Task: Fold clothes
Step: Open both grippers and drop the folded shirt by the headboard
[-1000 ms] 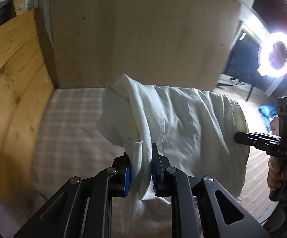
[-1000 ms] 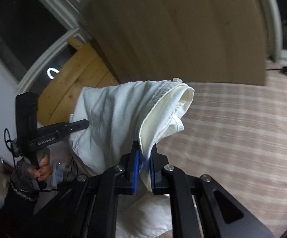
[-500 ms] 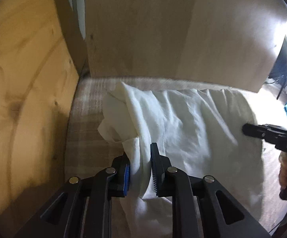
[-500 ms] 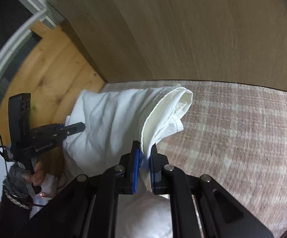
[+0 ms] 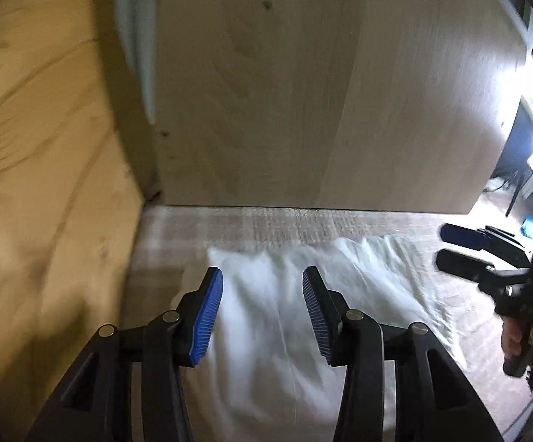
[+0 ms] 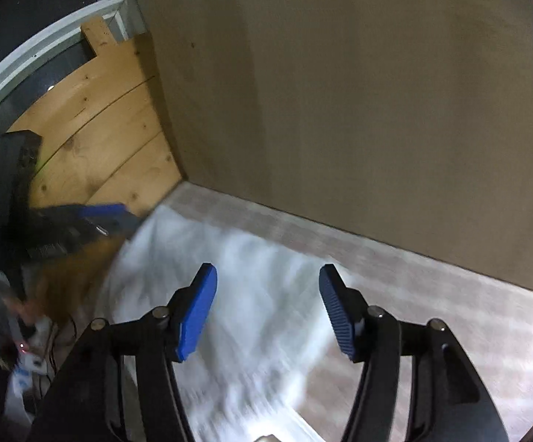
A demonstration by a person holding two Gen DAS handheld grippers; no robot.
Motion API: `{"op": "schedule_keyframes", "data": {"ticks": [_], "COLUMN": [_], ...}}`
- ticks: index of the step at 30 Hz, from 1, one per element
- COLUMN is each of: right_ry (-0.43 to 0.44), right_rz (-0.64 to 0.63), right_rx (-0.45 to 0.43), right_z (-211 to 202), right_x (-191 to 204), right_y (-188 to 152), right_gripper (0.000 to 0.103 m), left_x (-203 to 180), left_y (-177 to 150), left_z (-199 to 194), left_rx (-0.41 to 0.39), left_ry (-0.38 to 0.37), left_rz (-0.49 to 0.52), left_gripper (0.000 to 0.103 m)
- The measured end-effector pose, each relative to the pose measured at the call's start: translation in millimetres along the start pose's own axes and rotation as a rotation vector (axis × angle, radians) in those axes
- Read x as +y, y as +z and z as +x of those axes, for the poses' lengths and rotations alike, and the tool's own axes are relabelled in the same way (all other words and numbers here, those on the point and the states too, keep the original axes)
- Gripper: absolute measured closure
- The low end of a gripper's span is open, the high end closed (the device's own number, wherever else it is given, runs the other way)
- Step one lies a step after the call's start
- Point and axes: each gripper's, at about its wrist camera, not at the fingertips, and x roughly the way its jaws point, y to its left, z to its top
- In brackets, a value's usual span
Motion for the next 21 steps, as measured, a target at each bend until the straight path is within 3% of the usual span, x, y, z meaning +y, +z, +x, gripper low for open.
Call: {"op": "schedule_keyframes", "data": {"ticks": [3,4,6,8,12,14,16,19,21], "right_ry": [-0.027,-0.050,-0.086,-0.062,-0.106,-0.056,0.010,0.059,0.058], "right_rz": [-0.031,-0.045,-0.066,-0.054,0.042,0.051,0.048,0.027,0.029], "right_rx": [0.074,0.102,0.147,0.124,0.124,0.124,0.116,0.113,0.150], "right_z": [44,56,72,66,36,17,-1,-13,-6], "right_x": [7,6,-1,-8,-13,-3,9,28,32], "right_y": [2,0,-6,-7,-1,-8,-20,-47,-62], "right_gripper": [0.046,0.046,0.046,0.046,0.046,0.040,0.036,0.031,0.030], "left_x": [-4,-2,11,19,10,-4,-22,-30,-23], "left_y": [-4,-7,-9,-8,-13,-24,-42,-67,-82], "left_z": [34,49,57,47,3,-18,-30,-16,2], "left_rx": [0.040,0.068,0.090,0.080,0.019,-0.001,0.008,0.070,0.125], "left_ry": [0.059,0.134,0.119,0.104,0.139,0.083,0.050,0.005,0.043], "left_rz": [0.039,0.077,0.046,-0.005,0.014,0.029,0.070,0.066,0.057], "left_gripper": [0.059,0.057,0.054,0.053,0.057,0.055,0.055,0.053,0.053]}}
